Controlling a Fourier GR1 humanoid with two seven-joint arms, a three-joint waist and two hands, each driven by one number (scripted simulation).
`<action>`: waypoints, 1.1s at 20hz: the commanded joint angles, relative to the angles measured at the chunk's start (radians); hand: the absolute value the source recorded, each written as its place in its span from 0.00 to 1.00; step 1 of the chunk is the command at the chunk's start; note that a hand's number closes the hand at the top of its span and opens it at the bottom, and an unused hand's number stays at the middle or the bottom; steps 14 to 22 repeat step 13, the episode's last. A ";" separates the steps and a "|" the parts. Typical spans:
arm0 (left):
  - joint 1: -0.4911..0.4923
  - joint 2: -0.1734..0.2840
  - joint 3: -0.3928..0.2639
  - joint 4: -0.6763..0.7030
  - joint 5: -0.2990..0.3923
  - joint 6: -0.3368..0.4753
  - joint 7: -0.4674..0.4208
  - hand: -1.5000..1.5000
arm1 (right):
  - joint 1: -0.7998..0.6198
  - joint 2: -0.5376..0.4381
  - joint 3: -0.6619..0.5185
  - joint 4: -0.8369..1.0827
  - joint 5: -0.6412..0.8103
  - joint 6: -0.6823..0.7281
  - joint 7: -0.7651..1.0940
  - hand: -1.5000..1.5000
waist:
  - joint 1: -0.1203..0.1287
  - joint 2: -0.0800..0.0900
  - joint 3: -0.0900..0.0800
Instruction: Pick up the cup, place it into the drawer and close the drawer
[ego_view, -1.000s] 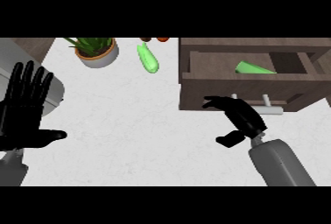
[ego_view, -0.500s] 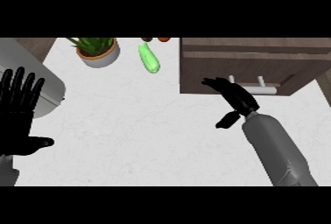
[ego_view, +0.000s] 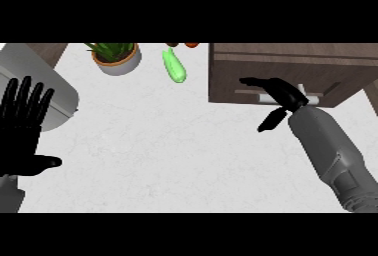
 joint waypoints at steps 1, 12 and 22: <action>0.007 -0.003 0.001 -0.019 -0.008 -0.030 -0.014 0.00 | -0.099 -0.041 -0.040 0.131 0.006 -0.021 0.039 0.00 | 0.032 0.026 0.007; 0.014 -0.038 -0.032 0.003 -0.077 -0.019 -0.044 0.00 | -0.144 -0.113 -0.075 0.209 -0.012 0.018 -0.006 0.00 | 0.045 0.032 0.007; -0.035 -0.034 -0.019 0.002 -0.061 0.001 -0.014 0.00 | -0.165 -0.127 -0.079 0.208 -0.015 0.037 -0.014 0.00 | 0.044 0.035 0.008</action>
